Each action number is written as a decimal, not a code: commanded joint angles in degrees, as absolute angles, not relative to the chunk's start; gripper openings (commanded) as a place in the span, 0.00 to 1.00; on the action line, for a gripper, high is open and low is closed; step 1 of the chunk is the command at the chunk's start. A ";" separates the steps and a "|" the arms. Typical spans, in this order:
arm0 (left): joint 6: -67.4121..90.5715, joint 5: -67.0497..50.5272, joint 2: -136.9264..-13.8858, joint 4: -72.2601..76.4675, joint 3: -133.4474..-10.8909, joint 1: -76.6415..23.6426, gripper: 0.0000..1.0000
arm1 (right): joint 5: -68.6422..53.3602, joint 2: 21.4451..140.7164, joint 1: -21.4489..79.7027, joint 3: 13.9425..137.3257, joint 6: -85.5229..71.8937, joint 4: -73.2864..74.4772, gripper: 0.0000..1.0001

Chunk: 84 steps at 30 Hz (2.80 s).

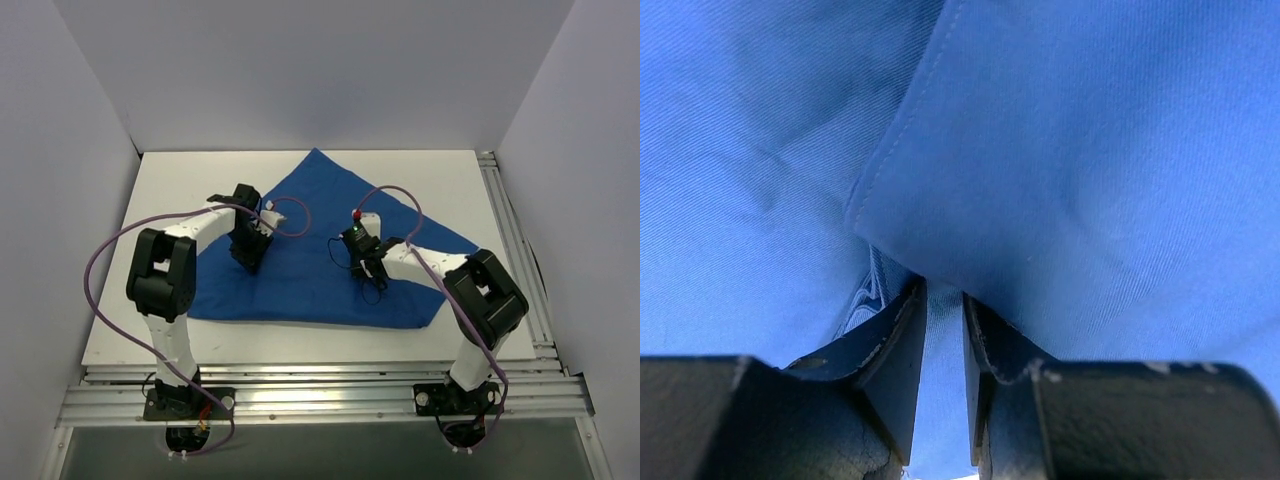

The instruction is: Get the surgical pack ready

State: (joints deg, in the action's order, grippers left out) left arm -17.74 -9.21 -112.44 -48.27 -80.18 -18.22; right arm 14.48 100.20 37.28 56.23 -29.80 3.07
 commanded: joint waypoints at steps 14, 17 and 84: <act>-21.88 -11.69 -97.21 -57.04 -73.05 -16.17 0.34 | 16.54 85.52 44.11 54.33 -35.15 20.40 0.00; -22.23 -11.51 -97.91 -55.56 -69.10 -16.78 0.34 | 10.65 83.15 44.65 48.44 -38.75 15.22 0.00; -28.57 -15.47 -100.63 -53.17 -70.05 41.40 0.66 | -2.63 70.06 6.41 43.15 -25.57 13.52 0.09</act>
